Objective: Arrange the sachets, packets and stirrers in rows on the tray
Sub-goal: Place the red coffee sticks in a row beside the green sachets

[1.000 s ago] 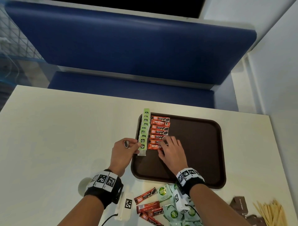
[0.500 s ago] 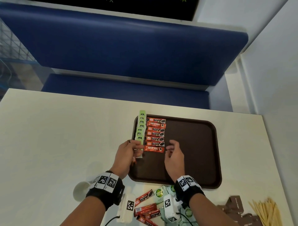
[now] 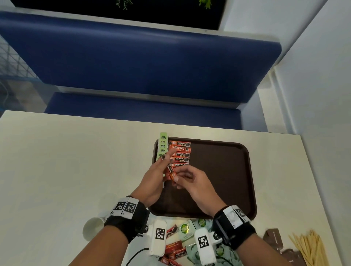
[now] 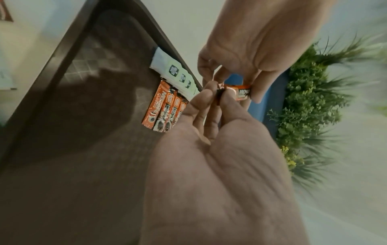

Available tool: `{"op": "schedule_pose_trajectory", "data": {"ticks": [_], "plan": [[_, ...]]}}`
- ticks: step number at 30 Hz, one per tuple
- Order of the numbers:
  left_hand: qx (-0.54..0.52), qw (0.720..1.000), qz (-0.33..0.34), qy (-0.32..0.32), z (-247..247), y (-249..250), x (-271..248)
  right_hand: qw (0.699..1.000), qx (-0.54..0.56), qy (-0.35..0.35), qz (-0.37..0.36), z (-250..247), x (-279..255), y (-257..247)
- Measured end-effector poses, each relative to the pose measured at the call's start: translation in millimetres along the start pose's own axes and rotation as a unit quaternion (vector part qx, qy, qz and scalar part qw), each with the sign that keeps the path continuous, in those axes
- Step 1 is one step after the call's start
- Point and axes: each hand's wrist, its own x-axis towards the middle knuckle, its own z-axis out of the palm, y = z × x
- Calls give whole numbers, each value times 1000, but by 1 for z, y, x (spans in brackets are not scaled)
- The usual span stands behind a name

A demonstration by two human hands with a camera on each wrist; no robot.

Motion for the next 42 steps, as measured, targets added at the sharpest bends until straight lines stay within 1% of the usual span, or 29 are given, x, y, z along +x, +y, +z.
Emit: {"op": "schedule_pose_trajectory", "data": {"ticks": [3,4,6,7,8,9,10,11,12,13,14,15,16,17,18,20,22,25,26,28,30,31,36,42], "plan": [[58,998,30,-3,0,-4,2,998,45,45,0,-1,3,3],[96,995,39,8,-3,-6,2,996,65,59,3,-1,3,5],[164,985,52,31,-7,-12,4,995,81,61,20,0,3,6],[186,981,52,37,-9,-14,4,996,66,53,28,0,2,7],[208,976,47,39,-11,-16,4,998,26,53,25,-2,2,8],[234,971,39,41,-12,-17,5,997,-34,66,8,-4,2,8],[264,963,32,38,-14,-17,5,990,-107,89,-24,-8,4,8],[299,953,27,26,-17,-17,6,975,-183,109,-69,-12,4,7],[341,940,24,5,-20,-19,6,950,-267,108,-123,-16,5,7],[387,922,25,-19,-23,-20,6,914,-357,83,-174,-19,6,6],[429,902,31,-35,-24,-21,5,866,-449,45,-214,-22,6,7],[456,888,42,-38,-24,-21,4,816,-525,8,-242,-23,6,9],[458,887,52,-27,-24,-22,4,777,-575,-16,-257,-24,6,14],[447,893,58,-9,-24,-24,4,755,-601,-23,-260,-25,5,18],[435,898,60,5,-24,-25,4,746,-613,-19,-259,-25,5,23],[422,905,50,19,-26,-30,5,740,-619,-4,-263,-26,4,32],[405,913,38,36,-28,-34,5,740,-618,11,-265,-27,5,43],[375,920,42,105,-32,-35,1,740,-624,47,-246,-28,9,57],[367,920,47,126,-36,-36,0,734,-632,56,-244,-27,11,61],[355,921,53,149,-43,-36,-4,711,-657,56,-242,-23,15,69],[351,922,51,157,-50,-36,-7,690,-681,50,-239,-18,20,76],[351,921,50,158,-53,-36,-8,685,-688,50,-236,-15,22,78],[361,916,52,165,-65,-37,-14,673,-705,57,-217,-7,26,83],[366,916,48,159,-69,-40,-17,665,-716,53,-204,-8,29,84]]}}
